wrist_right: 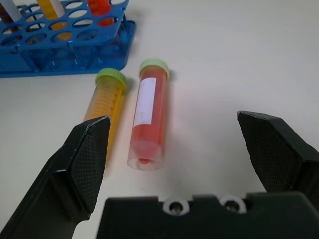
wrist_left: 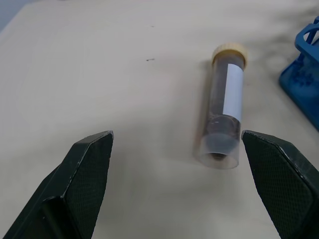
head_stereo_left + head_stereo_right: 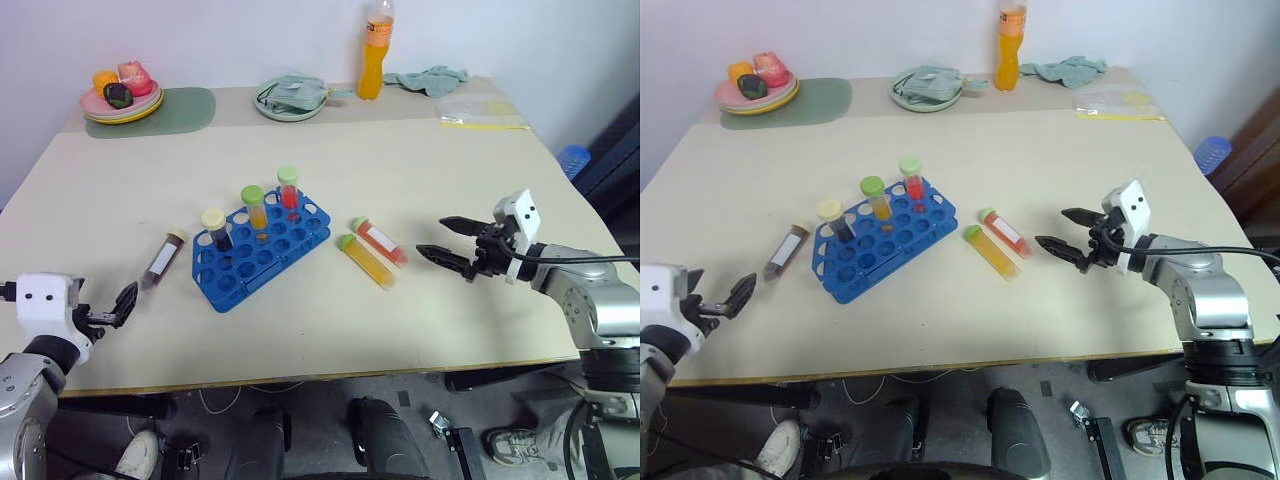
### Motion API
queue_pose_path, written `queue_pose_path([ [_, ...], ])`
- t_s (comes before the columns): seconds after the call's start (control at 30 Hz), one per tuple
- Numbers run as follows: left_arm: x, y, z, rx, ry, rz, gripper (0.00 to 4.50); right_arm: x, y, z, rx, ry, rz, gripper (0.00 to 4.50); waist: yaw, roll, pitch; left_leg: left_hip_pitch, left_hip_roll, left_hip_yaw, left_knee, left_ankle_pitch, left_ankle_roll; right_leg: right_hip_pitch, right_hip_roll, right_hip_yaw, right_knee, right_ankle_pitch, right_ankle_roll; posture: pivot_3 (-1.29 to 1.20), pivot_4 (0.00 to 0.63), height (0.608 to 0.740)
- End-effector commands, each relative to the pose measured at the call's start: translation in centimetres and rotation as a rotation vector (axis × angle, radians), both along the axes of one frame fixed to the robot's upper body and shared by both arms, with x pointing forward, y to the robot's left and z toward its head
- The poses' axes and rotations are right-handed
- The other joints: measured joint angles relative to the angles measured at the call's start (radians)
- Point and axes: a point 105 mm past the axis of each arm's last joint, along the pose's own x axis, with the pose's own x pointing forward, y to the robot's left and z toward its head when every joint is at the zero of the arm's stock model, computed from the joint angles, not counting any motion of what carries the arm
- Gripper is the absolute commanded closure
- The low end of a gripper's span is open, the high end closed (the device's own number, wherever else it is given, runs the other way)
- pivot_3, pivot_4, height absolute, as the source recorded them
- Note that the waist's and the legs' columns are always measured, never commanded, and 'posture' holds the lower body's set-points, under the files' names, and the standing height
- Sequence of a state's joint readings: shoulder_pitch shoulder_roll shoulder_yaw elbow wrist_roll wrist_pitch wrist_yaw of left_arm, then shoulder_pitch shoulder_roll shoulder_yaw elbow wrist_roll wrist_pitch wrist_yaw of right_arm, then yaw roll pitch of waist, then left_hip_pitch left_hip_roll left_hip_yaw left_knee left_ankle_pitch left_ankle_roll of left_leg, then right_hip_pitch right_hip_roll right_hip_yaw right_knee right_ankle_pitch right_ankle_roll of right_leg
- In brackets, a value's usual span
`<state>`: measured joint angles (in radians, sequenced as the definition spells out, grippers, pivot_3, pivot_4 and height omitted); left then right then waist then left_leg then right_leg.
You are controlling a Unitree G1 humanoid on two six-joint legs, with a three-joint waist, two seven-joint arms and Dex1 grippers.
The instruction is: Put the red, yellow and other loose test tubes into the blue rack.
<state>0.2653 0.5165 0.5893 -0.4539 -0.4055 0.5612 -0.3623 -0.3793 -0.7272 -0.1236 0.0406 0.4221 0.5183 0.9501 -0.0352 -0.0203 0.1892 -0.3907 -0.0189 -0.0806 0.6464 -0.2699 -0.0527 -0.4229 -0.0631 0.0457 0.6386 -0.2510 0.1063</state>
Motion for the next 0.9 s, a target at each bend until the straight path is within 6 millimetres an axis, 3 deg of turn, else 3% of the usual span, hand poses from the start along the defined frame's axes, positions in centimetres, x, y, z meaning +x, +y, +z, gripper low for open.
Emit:
queue_pose_path([
  [0.03, 0.2, -0.8, 1.0, 0.020, -0.048, -0.017, 0.24, 0.3, 0.4, 1.7, -0.019, -0.055, 0.025, 0.00, 0.000, 0.000, 0.000, 0.000, 0.000, 0.000, 0.000, 0.000, 0.000, 0.000, 0.000, 0.000, 0.000, 0.000, 0.000, 0.00, 0.150, 0.740],
  [0.2, 0.4, -1.5, 1.1, 0.006, -0.069, -0.029, 0.24, 1.0, 1.0, 2.2, -0.040, -0.055, 0.035, 0.00, 0.000, 0.000, 0.000, 0.000, 0.000, 0.000, 0.000, 0.000, 0.000, 0.000, 0.000, 0.000, 0.000, 0.000, 0.000, 0.00, 0.150, 0.740],
  [0.33, 0.6, -3.7, 1.1, 0.033, -0.064, -0.147, 0.24, 1.5, 2.3, 2.9, -0.071, -0.037, 0.056, 0.00, 0.000, 0.000, 0.000, 0.000, 0.000, 0.000, 0.000, 0.000, 0.000, 0.000, 0.000, 0.000, 0.000, 0.000, 0.000, 0.00, 0.150, 0.740],
  [0.43, 1.1, -7.5, 1.6, 0.012, -0.079, -0.325, 0.24, 2.3, 3.2, 2.8, -0.185, 0.006, 0.070, 0.00, 0.000, 0.000, 0.000, 0.000, 0.000, 0.000, 0.000, 0.000, 0.000, 0.000, 0.000, 0.000, 0.000, 0.000, 0.000, 0.00, 0.150, 0.740],
  [0.53, 1.0, -13.0, 1.7, 0.010, -0.078, -0.576, 0.24, 3.4, 4.3, 3.0, -0.240, 0.120, 0.059, 0.00, -0.001, 0.001, 0.001, 0.000, 0.000, 0.000, 0.001, 0.000, 0.000, 0.000, 0.000, 0.000, 0.000, 0.000, 0.000, 0.00, 0.150, 0.740],
  [0.63, 0.7, -17.0, 1.4, -0.024, -0.076, -0.729, 0.24, 4.9, 5.0, 2.9, -0.291, 0.243, -0.030, 0.00, -0.001, 0.001, 0.001, 0.000, 0.000, 0.000, 0.001, 0.000, 0.000, 0.000, 0.000, 0.000, 0.000, 0.000, -0.001, 0.00, 0.150, 0.740],
  [0.73, 0.1, -19.9, 0.6, -0.008, -0.061, -0.845, 0.24, 5.7, 6.1, 3.0, -0.318, 0.319, -0.064, 0.00, -0.003, 0.001, 0.000, 0.000, 0.000, 0.000, 0.000, 0.000, 0.000, -0.001, 0.000, 0.000, 0.000, 0.000, -0.001, 0.00, 0.150, 0.740],
  [0.9, -0.8, -22.5, -0.5, 0.016, -0.048, -0.956, 0.24, 6.2, 7.6, 3.2, -0.366, 0.430, -0.084, 0.00, -0.004, 0.003, 0.002, -0.002, -0.001, 0.000, -0.001, 0.000, 0.000, -0.003, 0.000, 0.000, 0.000, 0.001, 0.000, 0.00, 0.150, 0.740],
])
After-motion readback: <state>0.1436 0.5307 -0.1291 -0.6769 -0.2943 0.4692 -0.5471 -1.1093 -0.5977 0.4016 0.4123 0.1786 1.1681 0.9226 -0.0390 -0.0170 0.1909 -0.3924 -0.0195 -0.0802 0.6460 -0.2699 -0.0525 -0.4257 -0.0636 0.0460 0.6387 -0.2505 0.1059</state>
